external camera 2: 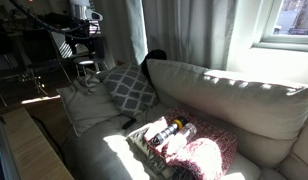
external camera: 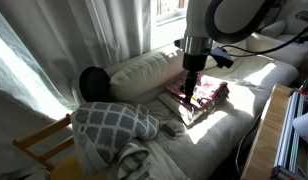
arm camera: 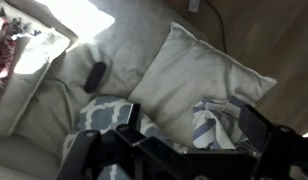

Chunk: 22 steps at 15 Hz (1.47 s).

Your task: Pick up the striped towel from the sofa arm and put it on top of the sofa back support

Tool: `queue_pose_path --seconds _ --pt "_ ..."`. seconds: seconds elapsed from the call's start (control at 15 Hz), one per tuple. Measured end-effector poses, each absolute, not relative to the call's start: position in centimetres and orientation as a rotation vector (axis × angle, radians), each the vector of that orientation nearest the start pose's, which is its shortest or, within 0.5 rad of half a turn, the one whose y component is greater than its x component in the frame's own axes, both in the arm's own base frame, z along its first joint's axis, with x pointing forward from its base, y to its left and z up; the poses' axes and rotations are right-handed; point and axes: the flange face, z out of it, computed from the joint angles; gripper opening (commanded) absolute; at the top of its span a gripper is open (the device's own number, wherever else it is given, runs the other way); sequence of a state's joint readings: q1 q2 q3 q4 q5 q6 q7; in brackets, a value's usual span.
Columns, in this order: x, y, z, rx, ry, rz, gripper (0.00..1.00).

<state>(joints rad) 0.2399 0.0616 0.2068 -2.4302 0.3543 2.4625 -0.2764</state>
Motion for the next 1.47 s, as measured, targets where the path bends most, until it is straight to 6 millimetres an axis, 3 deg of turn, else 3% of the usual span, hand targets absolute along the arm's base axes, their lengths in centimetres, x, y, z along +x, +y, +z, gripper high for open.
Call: queue_pose_path --seconds 0.4,0.67,0.93,1.47 --pt "44.3 32.2 22.5 -2.643 -0.987 -0.075 1.00" --pt "45.7 36.5 17.2 -2.570 -1.075 -0.079 1.00" --pt "47.2 39.2 13.5 -2.505 -1.108 -0.061 1.00" --pt "48.4 39.6 12.6 -2.511 -1.054 -0.070 1.00"
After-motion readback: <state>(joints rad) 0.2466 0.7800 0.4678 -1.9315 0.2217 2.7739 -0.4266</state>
